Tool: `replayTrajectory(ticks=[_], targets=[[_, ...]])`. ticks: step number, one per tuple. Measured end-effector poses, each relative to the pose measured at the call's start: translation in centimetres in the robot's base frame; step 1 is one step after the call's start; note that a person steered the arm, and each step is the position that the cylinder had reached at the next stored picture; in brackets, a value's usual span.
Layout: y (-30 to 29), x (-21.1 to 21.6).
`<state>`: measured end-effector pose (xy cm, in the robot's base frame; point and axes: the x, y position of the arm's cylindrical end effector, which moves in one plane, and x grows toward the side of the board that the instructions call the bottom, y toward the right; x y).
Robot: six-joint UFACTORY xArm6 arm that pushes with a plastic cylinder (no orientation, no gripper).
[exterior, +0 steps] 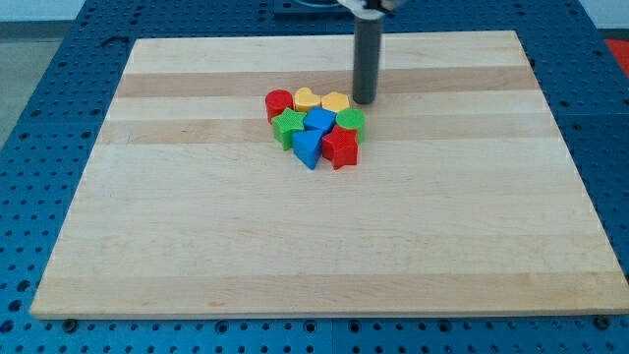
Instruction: Point at green circle
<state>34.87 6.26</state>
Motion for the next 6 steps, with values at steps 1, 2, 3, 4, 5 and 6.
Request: replayTrajectory(ticks=[1,2,3,4,5,6], targets=[[1.5,4.7],[1.4,8.0],[0.3,8.6],[0.3,8.5],[0.3,7.3],[0.3,5.8]])
